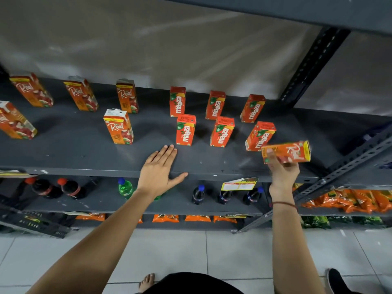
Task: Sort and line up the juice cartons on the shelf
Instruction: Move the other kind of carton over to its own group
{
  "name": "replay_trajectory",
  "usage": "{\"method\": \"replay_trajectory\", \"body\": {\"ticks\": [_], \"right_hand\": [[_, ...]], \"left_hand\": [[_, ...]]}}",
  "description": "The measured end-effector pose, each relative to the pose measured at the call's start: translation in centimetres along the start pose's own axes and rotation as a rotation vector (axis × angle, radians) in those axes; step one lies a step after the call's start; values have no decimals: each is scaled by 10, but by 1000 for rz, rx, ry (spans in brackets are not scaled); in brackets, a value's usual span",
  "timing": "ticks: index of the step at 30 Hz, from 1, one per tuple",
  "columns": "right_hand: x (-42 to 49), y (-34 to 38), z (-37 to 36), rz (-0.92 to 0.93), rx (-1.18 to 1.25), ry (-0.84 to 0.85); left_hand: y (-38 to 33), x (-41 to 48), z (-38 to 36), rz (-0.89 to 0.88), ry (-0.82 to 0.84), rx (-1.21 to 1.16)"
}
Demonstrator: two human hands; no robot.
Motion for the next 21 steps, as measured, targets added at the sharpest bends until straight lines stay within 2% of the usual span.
{"method": "replay_trajectory", "body": {"ticks": [4, 9, 15, 18, 21], "right_hand": [[-51, 2, -36, 116, -88, 195], [-99, -15, -113, 114, -210, 452], [-158, -42, -228, 94, -298, 734], [-183, -51, -288, 135, -383, 852], [-199, -57, -343, 220, -483, 922]], "left_hand": [[6, -7, 6, -39, -17, -76], [48, -40, 23, -12, -128, -179], [154, -92, 33, 183, -209, -198], [204, -110, 35, 269, -204, -170], [231, -119, 39, 281, -182, -133]]}}
Point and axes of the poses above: each hand's wrist, its own x-axis towards the middle knuckle, its own z-axis out of the back of the hand, y = z × x, the point moved 2 cm from there along x, towards the middle knuckle, and after that the axes turned 9 degrees about y, right-handed, at the moved point
